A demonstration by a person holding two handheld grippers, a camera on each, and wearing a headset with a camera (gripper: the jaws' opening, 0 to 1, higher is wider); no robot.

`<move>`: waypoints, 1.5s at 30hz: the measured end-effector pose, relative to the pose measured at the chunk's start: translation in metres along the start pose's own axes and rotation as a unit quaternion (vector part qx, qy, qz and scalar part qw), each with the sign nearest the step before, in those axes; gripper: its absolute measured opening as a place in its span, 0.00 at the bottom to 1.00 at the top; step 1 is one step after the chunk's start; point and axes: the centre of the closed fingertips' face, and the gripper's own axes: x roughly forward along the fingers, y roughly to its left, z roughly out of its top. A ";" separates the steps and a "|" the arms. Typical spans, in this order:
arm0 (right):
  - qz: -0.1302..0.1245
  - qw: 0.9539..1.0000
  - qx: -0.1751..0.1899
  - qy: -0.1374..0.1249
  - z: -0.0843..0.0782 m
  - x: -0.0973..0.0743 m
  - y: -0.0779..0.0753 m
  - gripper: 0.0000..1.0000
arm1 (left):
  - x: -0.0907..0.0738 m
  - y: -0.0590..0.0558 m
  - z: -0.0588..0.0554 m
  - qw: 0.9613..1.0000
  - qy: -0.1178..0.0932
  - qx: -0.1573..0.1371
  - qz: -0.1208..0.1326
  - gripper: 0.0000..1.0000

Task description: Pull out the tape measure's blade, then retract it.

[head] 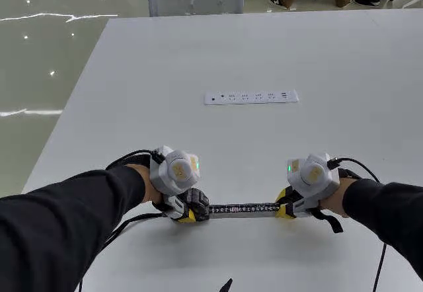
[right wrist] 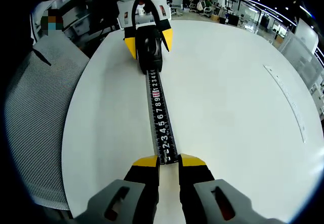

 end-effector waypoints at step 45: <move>-0.014 1.000 0.013 0.021 -0.040 -0.026 -0.009 0.09 | 0.000 0.000 0.000 1.000 0.001 -0.003 -0.002 0.36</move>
